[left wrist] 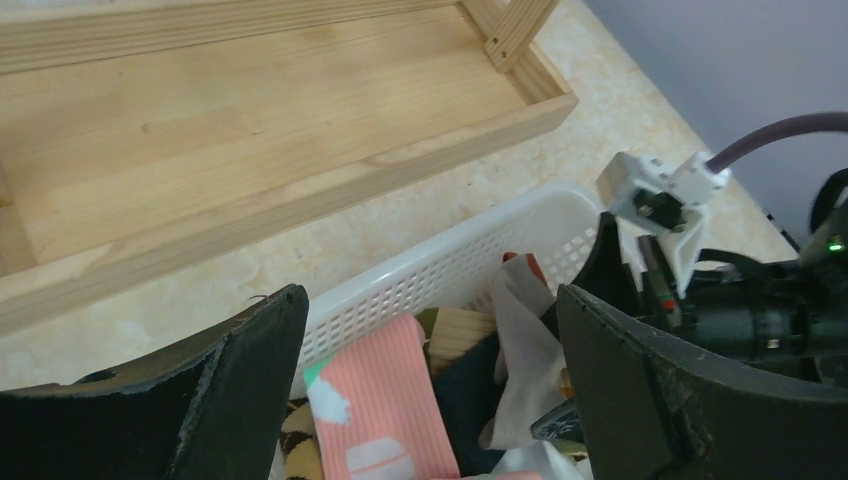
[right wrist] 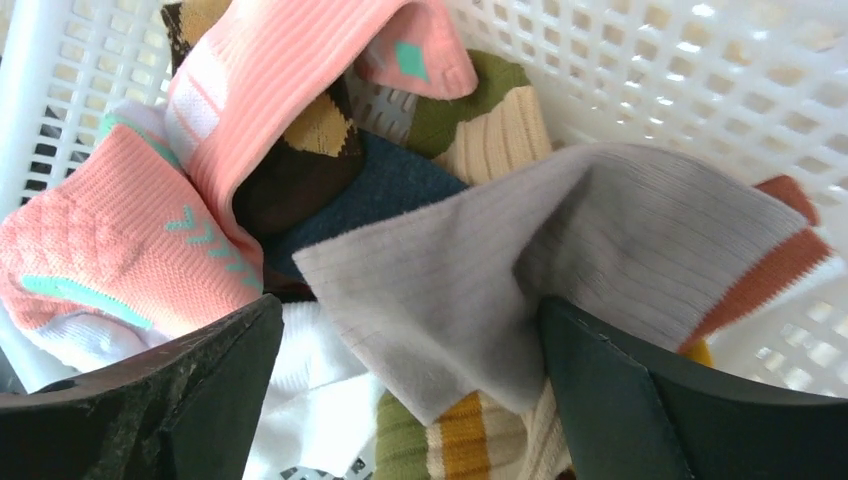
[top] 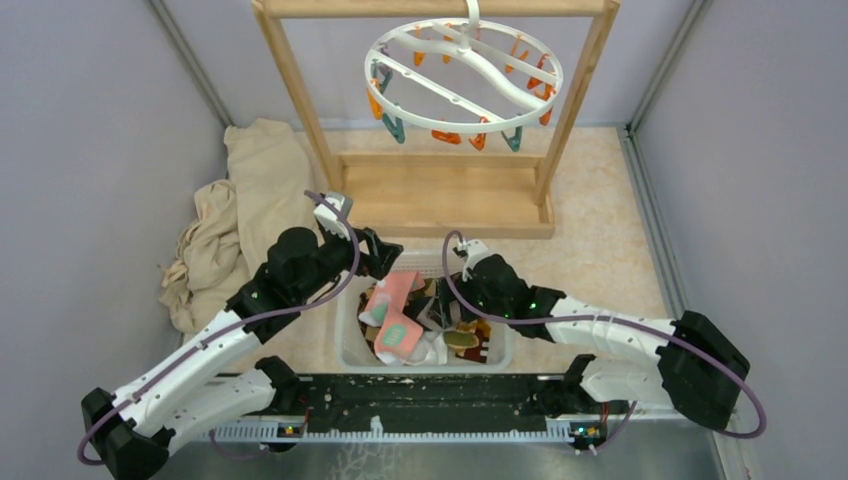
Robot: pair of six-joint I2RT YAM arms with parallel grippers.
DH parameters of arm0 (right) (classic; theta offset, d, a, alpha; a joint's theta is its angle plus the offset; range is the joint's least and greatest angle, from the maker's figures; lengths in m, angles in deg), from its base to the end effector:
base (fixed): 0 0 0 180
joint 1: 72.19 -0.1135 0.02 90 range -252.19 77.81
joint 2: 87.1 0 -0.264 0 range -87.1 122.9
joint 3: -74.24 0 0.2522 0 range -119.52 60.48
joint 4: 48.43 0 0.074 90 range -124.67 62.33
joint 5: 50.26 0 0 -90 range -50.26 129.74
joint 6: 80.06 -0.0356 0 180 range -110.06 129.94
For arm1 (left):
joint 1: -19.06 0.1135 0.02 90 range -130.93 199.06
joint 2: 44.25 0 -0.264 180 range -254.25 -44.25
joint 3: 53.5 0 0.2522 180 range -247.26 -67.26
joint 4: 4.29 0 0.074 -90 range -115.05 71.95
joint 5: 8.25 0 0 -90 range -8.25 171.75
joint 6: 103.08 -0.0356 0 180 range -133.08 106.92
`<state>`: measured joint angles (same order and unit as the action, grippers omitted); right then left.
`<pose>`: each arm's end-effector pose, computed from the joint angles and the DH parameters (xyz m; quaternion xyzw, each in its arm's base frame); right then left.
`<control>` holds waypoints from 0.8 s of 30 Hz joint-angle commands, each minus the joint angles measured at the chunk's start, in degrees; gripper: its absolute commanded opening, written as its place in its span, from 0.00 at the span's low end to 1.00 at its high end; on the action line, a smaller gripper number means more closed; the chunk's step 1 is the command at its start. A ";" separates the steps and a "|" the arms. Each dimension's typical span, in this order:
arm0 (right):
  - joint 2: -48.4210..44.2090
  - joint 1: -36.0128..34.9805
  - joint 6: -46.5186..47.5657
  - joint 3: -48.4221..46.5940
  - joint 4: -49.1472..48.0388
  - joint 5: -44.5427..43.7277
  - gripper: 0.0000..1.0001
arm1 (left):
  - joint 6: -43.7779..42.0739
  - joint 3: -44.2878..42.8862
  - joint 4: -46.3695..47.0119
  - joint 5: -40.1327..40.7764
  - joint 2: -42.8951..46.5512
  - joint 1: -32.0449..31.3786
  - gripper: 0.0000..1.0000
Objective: Remove the socks clipped to the hanger
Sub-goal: Place the sock in the bin, then reset both arms
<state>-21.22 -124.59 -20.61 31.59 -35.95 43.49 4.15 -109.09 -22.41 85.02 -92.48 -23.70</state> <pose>0.1402 0.1859 0.1910 -0.1832 0.8704 0.3238 0.3224 0.1496 -0.1356 0.3223 0.1524 0.7550 -0.2996 0.5630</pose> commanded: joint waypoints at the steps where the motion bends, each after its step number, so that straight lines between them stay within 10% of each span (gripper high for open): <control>1: -6.54 -0.42 1.58 -4.58 3.95 -6.35 0.98 | -0.19 1.20 -3.10 6.74 3.29 -0.22 0.99; 13: -24.59 4.24 11.72 -2.25 6.76 -25.52 0.98 | -3.68 4.86 -0.42 26.87 3.94 0.48 0.99; 24: -39.44 12.57 22.56 9.34 -5.92 -44.28 0.98 | -6.13 15.92 19.68 24.80 -2.46 15.14 0.99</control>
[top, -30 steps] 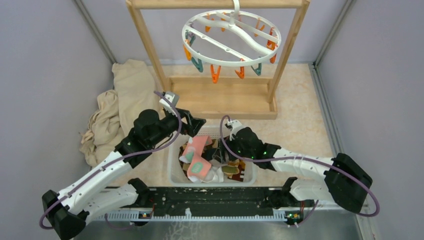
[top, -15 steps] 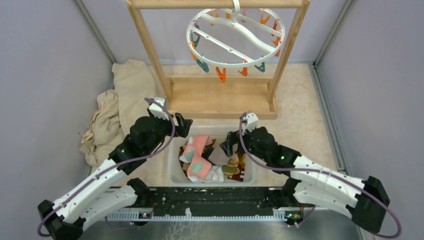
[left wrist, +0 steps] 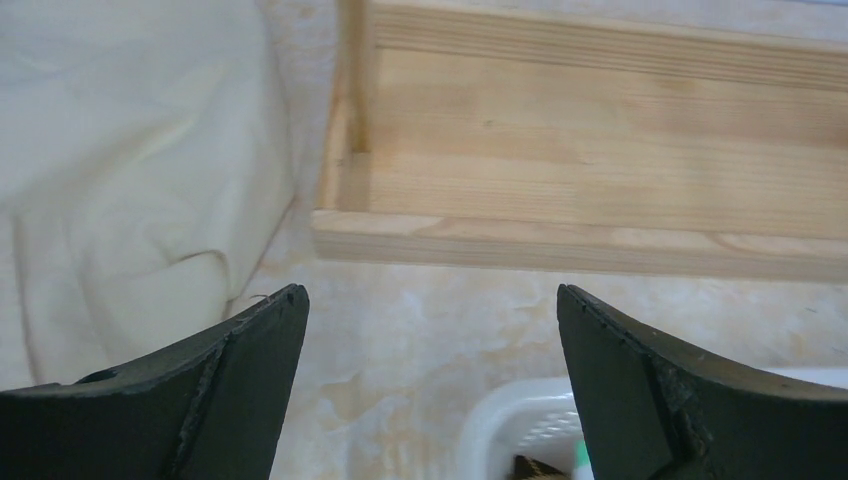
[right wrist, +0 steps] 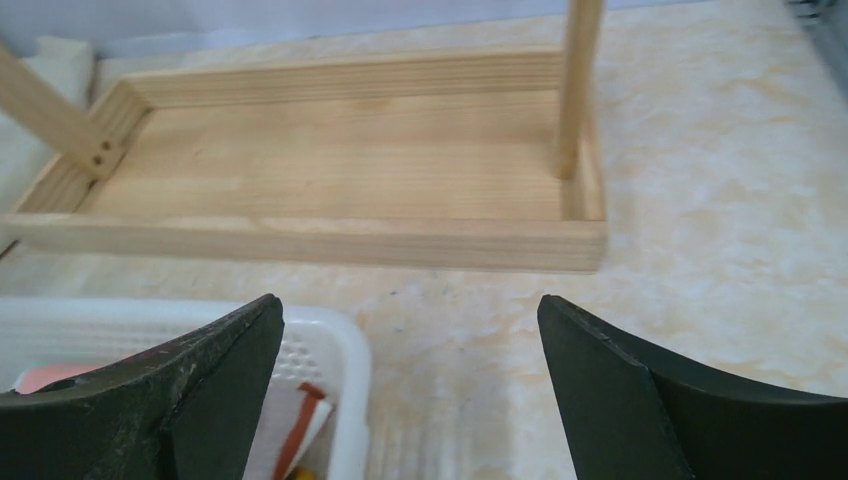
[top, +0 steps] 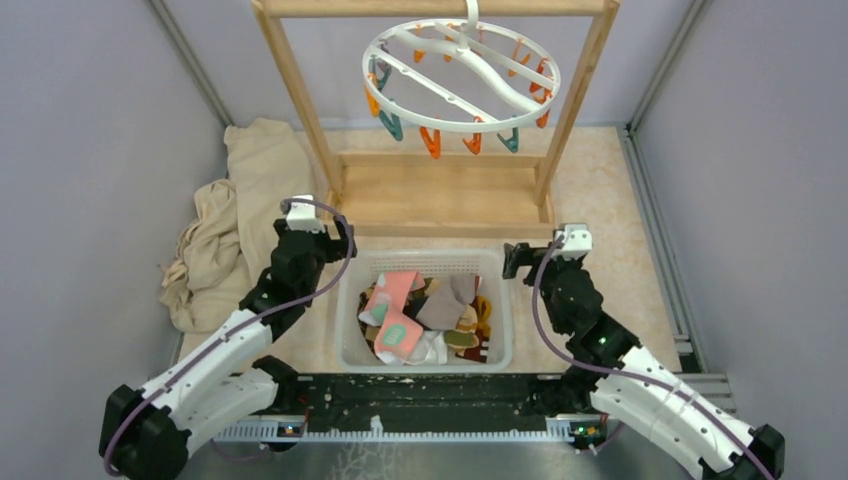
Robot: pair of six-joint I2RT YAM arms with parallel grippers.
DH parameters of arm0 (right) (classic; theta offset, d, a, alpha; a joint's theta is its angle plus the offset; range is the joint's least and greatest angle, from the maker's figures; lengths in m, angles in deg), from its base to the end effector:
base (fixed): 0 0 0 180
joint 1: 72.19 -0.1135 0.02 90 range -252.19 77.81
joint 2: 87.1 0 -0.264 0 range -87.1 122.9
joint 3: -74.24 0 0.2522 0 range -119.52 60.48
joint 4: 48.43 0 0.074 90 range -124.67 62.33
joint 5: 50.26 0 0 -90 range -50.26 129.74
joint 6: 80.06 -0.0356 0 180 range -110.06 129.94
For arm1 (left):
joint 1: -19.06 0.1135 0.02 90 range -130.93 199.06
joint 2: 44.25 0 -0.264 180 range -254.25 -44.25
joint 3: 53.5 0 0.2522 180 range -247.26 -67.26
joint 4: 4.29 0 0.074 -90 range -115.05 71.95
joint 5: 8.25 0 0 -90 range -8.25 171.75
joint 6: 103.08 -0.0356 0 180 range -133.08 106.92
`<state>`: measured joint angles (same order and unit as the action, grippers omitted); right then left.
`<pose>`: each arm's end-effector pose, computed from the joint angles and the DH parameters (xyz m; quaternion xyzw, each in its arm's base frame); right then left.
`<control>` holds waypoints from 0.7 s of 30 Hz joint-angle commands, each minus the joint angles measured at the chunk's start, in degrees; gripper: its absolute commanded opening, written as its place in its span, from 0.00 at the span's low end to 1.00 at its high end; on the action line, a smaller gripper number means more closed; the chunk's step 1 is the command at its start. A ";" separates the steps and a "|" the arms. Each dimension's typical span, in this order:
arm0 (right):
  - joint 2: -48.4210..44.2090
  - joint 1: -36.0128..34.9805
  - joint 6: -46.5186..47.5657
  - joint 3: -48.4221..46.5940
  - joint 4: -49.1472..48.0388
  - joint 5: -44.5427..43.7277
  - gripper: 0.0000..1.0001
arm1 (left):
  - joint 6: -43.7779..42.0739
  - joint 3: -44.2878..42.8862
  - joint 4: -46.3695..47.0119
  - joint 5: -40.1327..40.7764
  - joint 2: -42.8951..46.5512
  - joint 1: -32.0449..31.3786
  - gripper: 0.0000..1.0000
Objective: Remove the socks clipped to the hanger
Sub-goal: Reset both arms
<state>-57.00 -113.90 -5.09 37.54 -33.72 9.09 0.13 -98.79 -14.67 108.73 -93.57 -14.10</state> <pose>0.1209 0.0834 0.2601 0.0004 0.7488 0.1247 0.6510 0.1778 -0.0969 0.2697 -0.0077 0.7816 -0.0652 0.6204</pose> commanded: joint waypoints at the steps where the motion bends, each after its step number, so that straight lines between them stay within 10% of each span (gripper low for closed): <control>1: -4.41 2.79 8.17 4.58 -9.78 -11.34 0.99 | -3.15 7.37 15.01 0.31 -1.79 7.48 0.99; 15: -5.19 13.61 20.13 23.01 -37.95 -14.54 0.99 | -18.27 21.21 45.51 -11.00 -15.59 19.35 0.99; 21: 8.99 23.27 17.00 28.65 -56.66 -8.28 0.98 | -18.51 18.87 46.92 -17.13 -23.79 22.82 0.99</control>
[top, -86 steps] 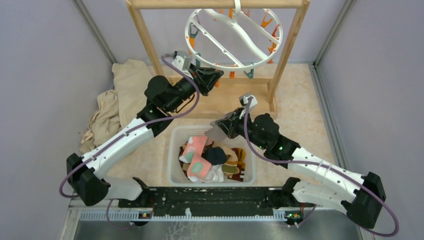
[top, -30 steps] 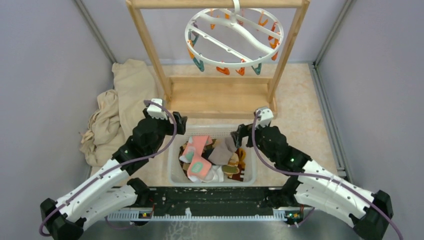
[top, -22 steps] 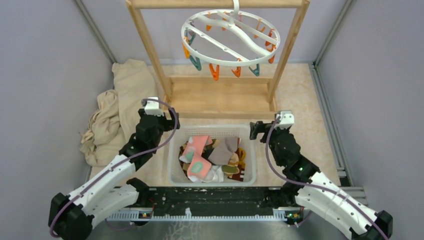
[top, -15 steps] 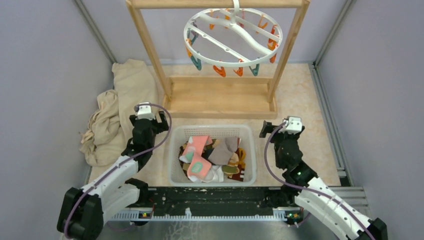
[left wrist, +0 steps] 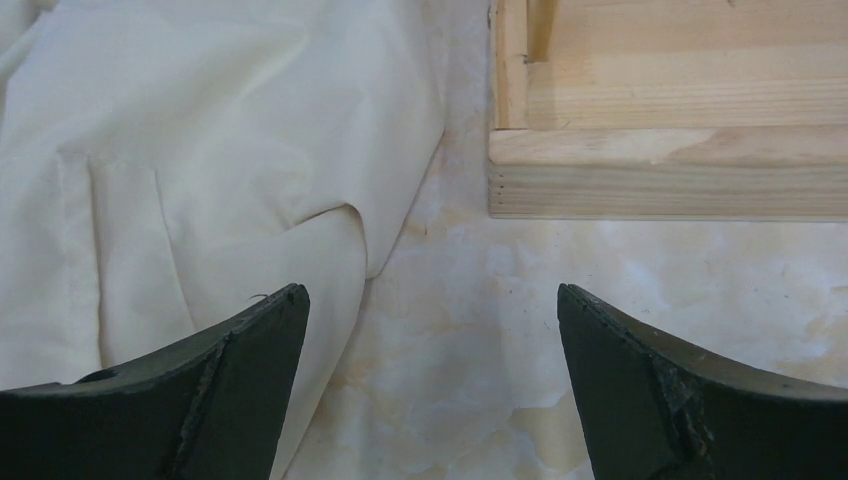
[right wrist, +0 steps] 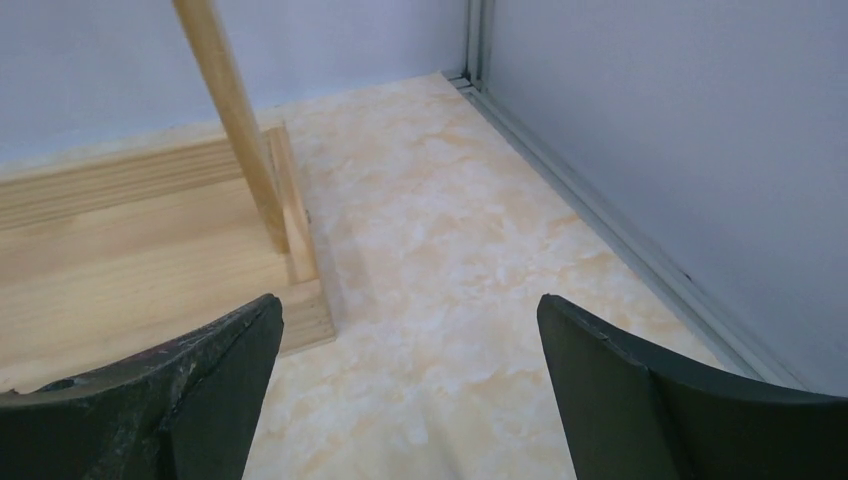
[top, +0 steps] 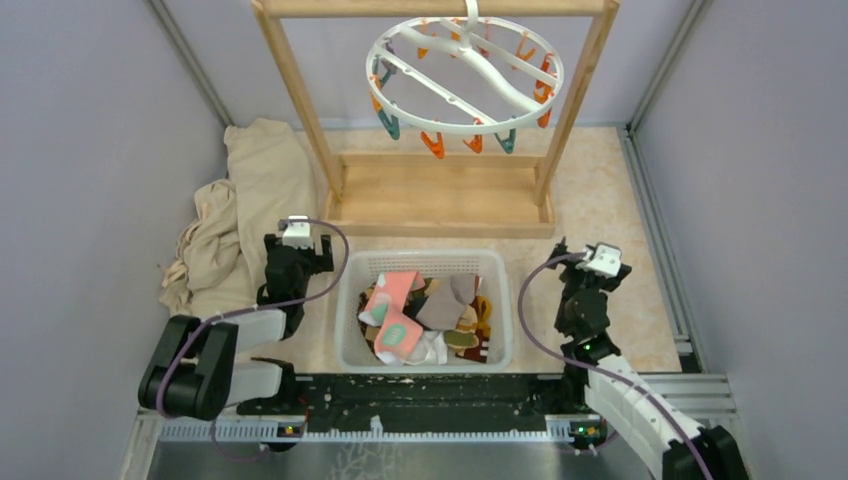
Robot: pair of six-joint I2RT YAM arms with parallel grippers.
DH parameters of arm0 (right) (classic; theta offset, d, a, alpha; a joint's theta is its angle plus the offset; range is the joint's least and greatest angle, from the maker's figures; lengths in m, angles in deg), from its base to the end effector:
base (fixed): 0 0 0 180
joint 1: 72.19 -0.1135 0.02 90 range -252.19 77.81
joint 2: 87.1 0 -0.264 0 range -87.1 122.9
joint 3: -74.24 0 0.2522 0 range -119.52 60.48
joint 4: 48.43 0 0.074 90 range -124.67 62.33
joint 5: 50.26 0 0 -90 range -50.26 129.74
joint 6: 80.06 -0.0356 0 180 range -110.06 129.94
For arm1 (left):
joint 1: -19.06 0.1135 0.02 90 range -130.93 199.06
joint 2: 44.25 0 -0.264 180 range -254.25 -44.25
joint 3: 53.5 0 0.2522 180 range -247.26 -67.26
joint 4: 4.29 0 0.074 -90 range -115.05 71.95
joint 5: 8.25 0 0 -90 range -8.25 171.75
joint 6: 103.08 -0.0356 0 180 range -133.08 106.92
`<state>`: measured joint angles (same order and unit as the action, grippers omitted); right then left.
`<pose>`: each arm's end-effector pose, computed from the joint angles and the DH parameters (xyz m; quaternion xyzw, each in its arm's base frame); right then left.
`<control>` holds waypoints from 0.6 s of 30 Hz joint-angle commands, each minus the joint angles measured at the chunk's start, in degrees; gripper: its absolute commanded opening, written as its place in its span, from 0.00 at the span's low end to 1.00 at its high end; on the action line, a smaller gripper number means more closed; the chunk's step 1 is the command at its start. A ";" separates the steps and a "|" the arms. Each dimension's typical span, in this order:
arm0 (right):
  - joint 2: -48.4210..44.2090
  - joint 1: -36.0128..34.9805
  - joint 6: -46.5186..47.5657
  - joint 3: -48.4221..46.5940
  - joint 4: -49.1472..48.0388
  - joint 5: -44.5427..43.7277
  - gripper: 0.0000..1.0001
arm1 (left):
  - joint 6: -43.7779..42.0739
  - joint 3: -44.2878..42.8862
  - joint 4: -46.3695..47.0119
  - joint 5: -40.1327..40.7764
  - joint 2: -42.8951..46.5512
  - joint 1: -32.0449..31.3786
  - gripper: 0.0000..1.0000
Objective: Remove the socks clipped to the hanger
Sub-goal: Reset both arms
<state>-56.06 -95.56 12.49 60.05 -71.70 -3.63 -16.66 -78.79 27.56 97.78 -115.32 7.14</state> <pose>0.1331 0.0309 0.1877 0.1296 0.6653 -0.1170 0.7259 0.2127 -0.0348 0.1564 0.0201 0.7844 0.0652 0.6165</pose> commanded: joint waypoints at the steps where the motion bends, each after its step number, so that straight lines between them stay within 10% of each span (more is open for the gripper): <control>1: 11.10 6.58 -1.53 6.36 -21.73 5.60 0.98 | -1.69 -1.80 4.80 -6.96 -3.05 2.16 0.99; 18: 51.94 11.20 0.75 3.44 -60.20 10.55 0.98 | 0.72 -3.30 14.64 -22.14 -9.99 10.66 0.99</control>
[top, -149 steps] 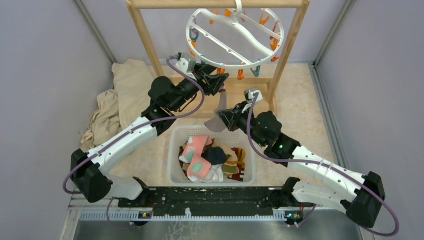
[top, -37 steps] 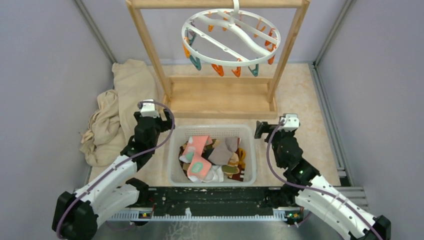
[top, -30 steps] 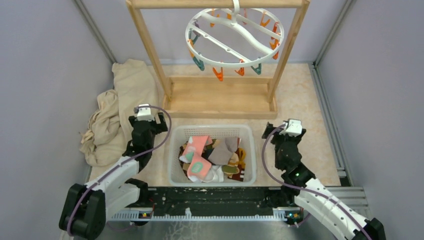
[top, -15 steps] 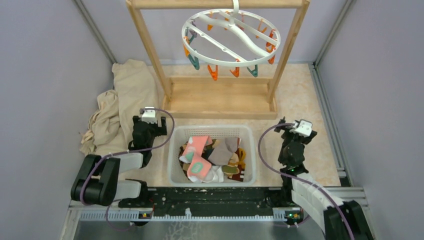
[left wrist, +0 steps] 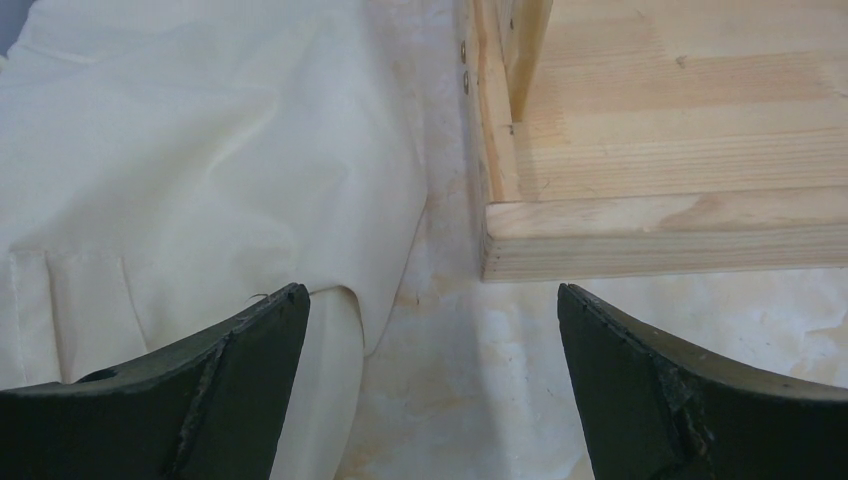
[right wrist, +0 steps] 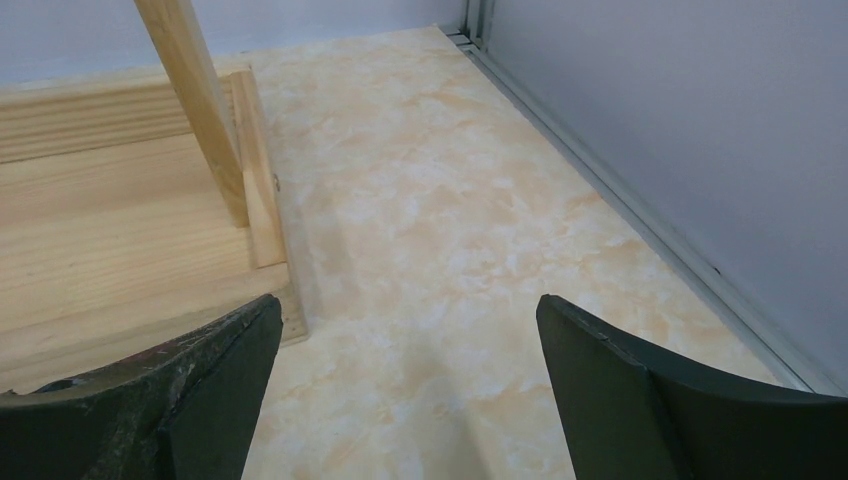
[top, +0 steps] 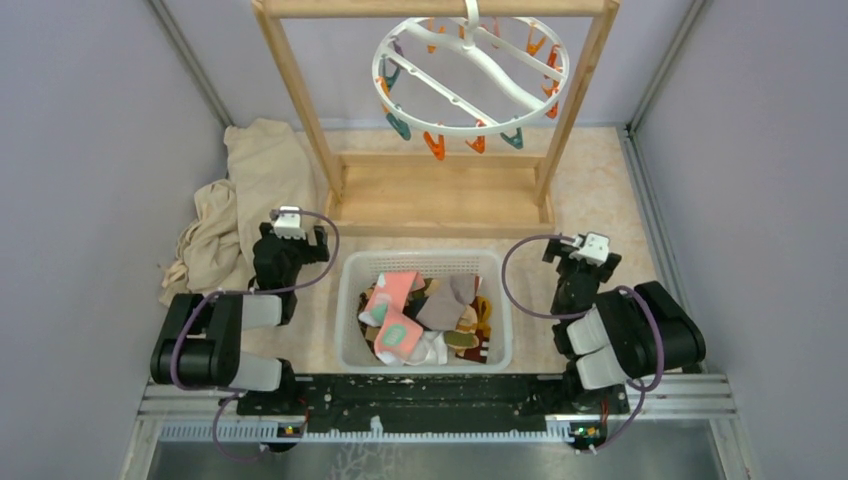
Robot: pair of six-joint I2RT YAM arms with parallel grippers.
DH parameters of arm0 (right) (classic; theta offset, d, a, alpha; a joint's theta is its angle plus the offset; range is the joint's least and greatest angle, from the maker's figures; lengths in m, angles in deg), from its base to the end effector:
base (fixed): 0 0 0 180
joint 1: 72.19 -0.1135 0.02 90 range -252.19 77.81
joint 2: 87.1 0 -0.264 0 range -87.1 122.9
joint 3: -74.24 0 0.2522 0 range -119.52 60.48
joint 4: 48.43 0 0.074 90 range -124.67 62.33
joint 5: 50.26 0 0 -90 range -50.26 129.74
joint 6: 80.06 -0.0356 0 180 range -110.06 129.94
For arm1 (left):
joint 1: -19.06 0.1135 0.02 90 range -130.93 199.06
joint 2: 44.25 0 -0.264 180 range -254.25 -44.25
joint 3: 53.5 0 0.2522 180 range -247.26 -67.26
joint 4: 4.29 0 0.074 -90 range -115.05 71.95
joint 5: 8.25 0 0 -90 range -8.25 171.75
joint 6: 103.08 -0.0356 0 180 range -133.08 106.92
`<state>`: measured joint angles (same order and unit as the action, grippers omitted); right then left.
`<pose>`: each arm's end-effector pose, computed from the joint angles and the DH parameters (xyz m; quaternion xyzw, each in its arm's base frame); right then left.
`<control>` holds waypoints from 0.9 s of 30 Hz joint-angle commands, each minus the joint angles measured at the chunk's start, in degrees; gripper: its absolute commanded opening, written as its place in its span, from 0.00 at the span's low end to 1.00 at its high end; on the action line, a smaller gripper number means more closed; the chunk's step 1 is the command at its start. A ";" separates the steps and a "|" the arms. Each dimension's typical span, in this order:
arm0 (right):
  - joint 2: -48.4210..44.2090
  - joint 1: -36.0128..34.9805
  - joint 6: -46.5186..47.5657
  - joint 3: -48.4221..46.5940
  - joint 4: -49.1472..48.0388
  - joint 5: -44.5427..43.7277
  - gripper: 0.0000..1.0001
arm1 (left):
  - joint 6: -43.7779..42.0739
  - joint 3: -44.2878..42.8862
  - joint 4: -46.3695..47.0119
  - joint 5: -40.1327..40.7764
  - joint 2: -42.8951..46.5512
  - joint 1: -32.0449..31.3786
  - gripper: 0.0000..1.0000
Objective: Remove the socks clipped to the hanger
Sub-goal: Reset both arms
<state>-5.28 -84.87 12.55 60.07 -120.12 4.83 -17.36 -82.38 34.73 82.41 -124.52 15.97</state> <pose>0.1813 0.0199 0.1488 0.1310 0.6738 -0.1425 0.7132 0.2395 -0.0125 0.1532 0.0465 0.7778 0.0110 0.6267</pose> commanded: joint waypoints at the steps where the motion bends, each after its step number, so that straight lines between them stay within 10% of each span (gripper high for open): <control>1: 1.22 0.53 0.65 3.66 -12.15 2.13 0.98 | 1.23 1.13 10.12 -7.06 -1.72 1.92 0.99; 8: 4.38 0.54 2.95 2.63 -12.28 9.19 0.98 | -0.48 4.82 26.73 -8.57 -10.48 1.97 0.99; 27: 7.03 0.56 4.42 1.37 -13.08 10.39 0.99 | -1.97 0.54 17.80 -13.03 -10.30 2.29 0.99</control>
<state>1.21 -84.77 16.90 60.10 -122.76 14.20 -18.95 -81.61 51.73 70.74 -135.10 17.83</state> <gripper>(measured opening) 0.985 0.989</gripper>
